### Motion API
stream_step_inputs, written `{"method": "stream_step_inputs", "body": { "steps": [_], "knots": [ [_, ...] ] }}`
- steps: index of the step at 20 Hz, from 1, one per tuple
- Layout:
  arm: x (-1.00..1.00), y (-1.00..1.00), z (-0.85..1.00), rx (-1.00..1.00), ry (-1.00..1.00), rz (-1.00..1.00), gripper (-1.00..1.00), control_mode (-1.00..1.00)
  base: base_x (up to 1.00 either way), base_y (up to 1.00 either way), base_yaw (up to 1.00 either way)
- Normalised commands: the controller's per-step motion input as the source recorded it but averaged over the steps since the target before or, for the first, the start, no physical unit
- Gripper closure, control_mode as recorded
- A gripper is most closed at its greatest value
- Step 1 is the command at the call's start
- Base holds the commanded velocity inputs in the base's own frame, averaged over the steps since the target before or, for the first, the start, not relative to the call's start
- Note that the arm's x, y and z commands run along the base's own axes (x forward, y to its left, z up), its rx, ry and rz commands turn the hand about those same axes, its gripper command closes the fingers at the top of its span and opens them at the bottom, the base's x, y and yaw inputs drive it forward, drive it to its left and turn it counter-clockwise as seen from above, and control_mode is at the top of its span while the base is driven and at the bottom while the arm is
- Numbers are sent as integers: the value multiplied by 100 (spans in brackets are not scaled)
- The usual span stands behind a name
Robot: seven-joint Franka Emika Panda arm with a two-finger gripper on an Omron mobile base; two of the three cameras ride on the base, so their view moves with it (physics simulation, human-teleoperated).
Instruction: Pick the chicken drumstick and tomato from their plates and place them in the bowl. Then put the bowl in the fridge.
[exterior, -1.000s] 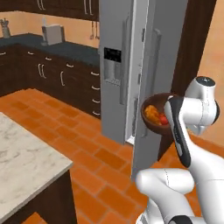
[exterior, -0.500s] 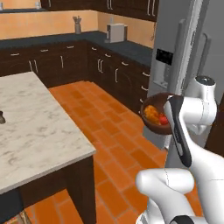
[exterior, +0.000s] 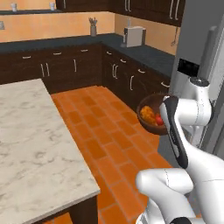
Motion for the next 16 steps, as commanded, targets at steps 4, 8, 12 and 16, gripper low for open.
{"method": "stream_step_inputs", "body": {
  "steps": [4, 8, 12, 16],
  "knots": [
    [0, 0, 0, 0, 0, 0, 100, 100, 100, -51, 8],
    [0, 0, 0, 0, 0, 0, 100, 100, 100, -29, 6],
    [0, 0, 0, 0, 0, 0, 100, 100, 100, -2, 1],
    [0, 0, 0, 0, 0, 0, 100, 100, 89, 12, -6]
  ]
}}
